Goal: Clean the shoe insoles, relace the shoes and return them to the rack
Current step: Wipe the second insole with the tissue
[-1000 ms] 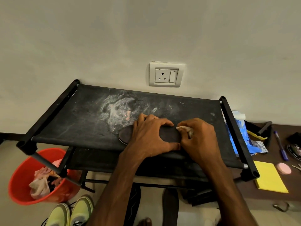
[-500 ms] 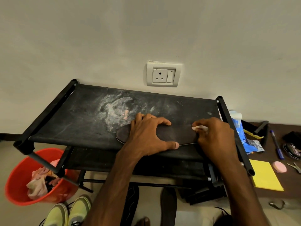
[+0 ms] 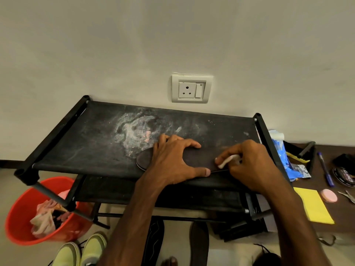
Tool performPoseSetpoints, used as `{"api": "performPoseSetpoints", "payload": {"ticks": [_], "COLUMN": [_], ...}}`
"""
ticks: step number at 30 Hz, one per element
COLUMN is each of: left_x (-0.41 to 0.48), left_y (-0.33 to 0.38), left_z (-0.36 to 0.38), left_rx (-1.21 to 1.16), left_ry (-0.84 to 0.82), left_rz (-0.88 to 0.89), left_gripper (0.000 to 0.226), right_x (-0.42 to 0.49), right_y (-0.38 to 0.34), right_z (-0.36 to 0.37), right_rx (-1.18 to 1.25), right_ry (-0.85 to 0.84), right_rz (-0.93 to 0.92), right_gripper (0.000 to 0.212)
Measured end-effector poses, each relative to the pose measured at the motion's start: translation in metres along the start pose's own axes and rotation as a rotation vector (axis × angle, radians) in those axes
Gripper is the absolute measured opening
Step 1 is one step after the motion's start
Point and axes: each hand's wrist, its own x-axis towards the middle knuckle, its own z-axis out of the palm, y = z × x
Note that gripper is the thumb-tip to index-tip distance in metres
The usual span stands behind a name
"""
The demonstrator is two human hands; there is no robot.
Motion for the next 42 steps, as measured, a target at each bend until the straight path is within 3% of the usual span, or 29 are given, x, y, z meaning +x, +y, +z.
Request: {"api": "performPoseSetpoints", "payload": {"ticks": [5, 8, 11, 22, 27, 30, 35, 42], "left_x": [0.000, 0.000, 0.000, 0.000, 0.000, 0.000, 0.000, -0.001], "left_y": [0.001, 0.001, 0.001, 0.003, 0.003, 0.003, 0.003, 0.003], "left_z": [0.000, 0.000, 0.000, 0.000, 0.000, 0.000, 0.002, 0.002], "left_rx": [-0.005, -0.004, -0.004, 0.005, 0.014, 0.009, 0.019, 0.022], "left_ry": [-0.002, -0.007, -0.010, -0.014, -0.014, -0.008, 0.005, 0.009], "left_rz": [-0.006, -0.004, -0.002, -0.009, -0.006, -0.004, 0.003, 0.003], "left_gripper": [0.075, 0.075, 0.076, 0.075, 0.074, 0.074, 0.074, 0.073], "right_x": [0.006, 0.009, 0.012, 0.010, 0.007, 0.008, 0.013, 0.013], "right_y": [0.016, 0.021, 0.023, 0.016, 0.017, 0.021, 0.023, 0.026], "right_z": [0.004, 0.013, 0.017, 0.004, -0.007, -0.004, 0.011, 0.003], "right_rx": [0.112, 0.160, 0.174, -0.054, -0.082, 0.043, 0.181, 0.090], "right_ry": [0.268, 0.391, 0.448, 0.216, 0.080, 0.170, 0.402, 0.293], "right_rz": [0.137, 0.132, 0.120, 0.145, 0.130, 0.161, 0.195, 0.194], "right_gripper": [0.039, 0.043, 0.035, 0.041, 0.024, 0.020, 0.034, 0.028]}}
